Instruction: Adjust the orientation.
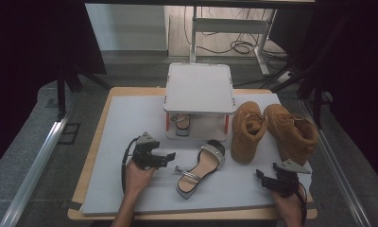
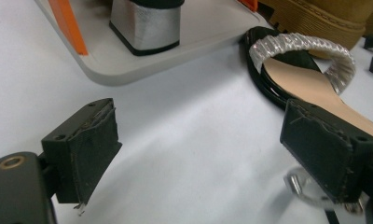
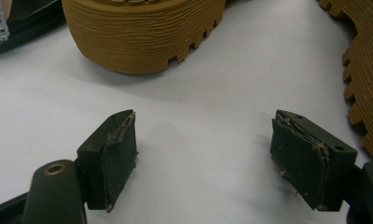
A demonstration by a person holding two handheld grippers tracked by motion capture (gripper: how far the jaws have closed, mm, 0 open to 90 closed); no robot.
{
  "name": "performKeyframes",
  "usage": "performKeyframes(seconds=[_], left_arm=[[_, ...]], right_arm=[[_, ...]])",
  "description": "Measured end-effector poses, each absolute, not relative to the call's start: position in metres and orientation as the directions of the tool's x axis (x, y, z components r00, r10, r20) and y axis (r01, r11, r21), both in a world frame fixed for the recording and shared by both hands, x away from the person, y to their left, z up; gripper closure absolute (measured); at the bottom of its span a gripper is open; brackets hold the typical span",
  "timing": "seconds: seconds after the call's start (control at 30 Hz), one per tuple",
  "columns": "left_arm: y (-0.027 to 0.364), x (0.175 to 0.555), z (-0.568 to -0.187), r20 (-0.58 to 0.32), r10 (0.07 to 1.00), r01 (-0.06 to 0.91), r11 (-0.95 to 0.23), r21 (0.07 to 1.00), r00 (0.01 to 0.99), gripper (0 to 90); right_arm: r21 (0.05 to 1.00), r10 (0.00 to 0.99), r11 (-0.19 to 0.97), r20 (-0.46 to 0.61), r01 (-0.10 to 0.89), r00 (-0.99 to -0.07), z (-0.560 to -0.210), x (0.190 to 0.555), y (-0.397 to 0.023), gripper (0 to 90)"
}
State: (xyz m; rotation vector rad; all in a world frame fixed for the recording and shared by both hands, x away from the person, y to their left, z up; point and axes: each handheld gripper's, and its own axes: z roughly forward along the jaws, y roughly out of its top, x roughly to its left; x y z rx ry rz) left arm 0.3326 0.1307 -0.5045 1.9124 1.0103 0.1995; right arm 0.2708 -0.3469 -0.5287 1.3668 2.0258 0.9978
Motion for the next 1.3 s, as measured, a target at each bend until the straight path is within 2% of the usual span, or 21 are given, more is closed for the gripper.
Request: performKeyframes(seconds=[0.93,1.3], left_arm=[[0.142,0.262,-0.503,-0.165,0.740,0.563,-0.328,0.758,0.653,11.2],[0.135,0.239,-0.500,-0.184,0.724,0.562,-0.323,0.761,0.665,11.4]], right_arm=[[0.794,0.928,0.229,-0.003,0.563,-0.374,-0.529,0.271,-0.347,22.5],[0.794,0.928,0.229,-0.003,0.563,-0.374,-0.529,0.271,-0.347,22.5]])
